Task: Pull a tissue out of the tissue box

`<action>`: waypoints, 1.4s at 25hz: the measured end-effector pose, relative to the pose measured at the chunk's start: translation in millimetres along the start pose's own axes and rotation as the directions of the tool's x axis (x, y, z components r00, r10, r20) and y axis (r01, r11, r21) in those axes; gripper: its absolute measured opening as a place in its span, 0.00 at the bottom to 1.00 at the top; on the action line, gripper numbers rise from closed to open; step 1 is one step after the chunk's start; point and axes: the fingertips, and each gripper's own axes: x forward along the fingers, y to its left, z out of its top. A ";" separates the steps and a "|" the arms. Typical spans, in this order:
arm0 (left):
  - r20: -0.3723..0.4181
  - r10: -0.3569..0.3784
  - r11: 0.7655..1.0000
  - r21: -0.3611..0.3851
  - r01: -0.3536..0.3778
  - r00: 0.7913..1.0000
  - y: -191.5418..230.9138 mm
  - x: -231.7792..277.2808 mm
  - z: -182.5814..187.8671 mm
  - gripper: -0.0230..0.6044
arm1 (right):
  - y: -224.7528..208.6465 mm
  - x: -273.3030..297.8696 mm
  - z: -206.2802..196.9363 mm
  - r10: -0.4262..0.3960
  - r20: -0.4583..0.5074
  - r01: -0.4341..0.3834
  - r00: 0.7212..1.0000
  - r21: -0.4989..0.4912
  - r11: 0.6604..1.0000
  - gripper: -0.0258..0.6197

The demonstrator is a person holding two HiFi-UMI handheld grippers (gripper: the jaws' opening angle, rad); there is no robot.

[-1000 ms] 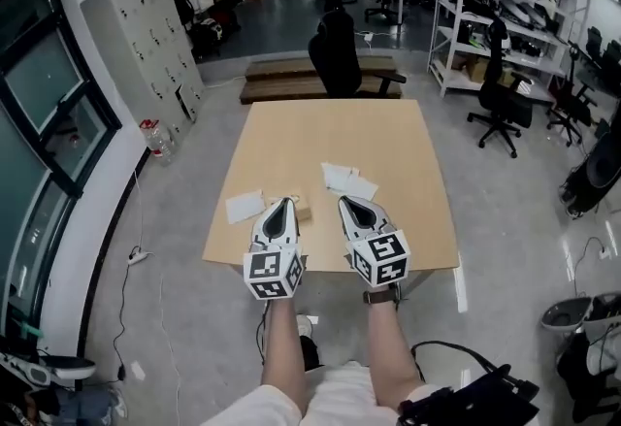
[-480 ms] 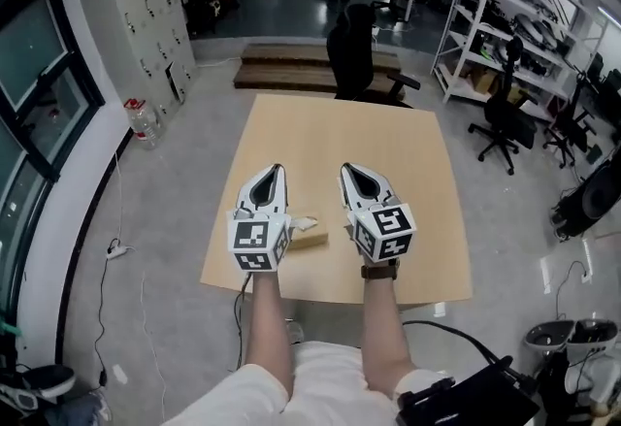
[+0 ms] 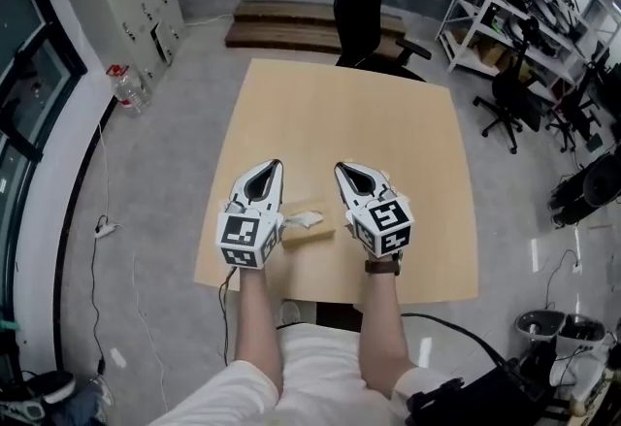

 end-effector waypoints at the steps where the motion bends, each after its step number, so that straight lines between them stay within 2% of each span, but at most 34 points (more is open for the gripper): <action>1: -0.014 -0.004 1.000 -0.013 0.004 1.000 5.9 1.5 -10.3 0.04 | 1.2 4.7 -9.9 0.021 -0.020 -0.021 1.000 -0.002 1.000 0.04; 5: -0.095 0.020 0.998 -0.060 -0.026 0.995 25.7 6.4 -58.8 0.04 | 12.6 21.8 -57.1 0.131 -0.141 -0.138 0.981 -0.039 0.990 0.04; 9: -0.159 0.013 0.996 -0.082 -0.026 0.987 29.2 17.4 -101.0 0.04 | 17.7 39.2 -99.7 0.189 -0.247 -0.214 0.950 -0.075 0.974 0.04; 16: -0.224 0.003 0.991 -0.132 -0.033 0.974 31.0 7.8 -155.9 0.04 | 60.1 50.2 -167.1 0.305 -0.384 -0.354 0.872 -0.062 0.933 0.04; 23: -0.264 -0.030 0.989 -0.148 -0.010 0.964 23.4 7.9 -187.5 0.04 | 75.9 59.1 -209.8 0.340 -0.439 -0.389 0.831 -0.022 0.921 0.05; 26: -0.273 -0.043 0.988 -0.156 0.000 0.961 22.6 8.0 -193.1 0.04 | 83.3 64.1 -227.2 0.342 -0.482 -0.407 0.807 -0.035 0.913 0.10; 29: -0.280 -0.044 0.986 -0.164 -0.003 0.959 25.3 7.4 -198.9 0.04 | 90.9 69.4 -241.6 0.334 -0.525 -0.419 0.783 -0.048 0.907 0.19; 32: -0.294 -0.046 0.984 -0.179 -0.007 0.955 27.2 7.4 -207.4 0.04 | 94.4 73.1 -253.3 0.321 -0.558 -0.423 0.765 -0.060 0.904 0.19; 35: -0.290 -0.049 0.980 -0.198 -0.010 0.956 29.0 7.8 -208.7 0.04 | 94.5 74.4 -263.8 0.274 -0.607 -0.429 0.746 -0.124 0.895 0.19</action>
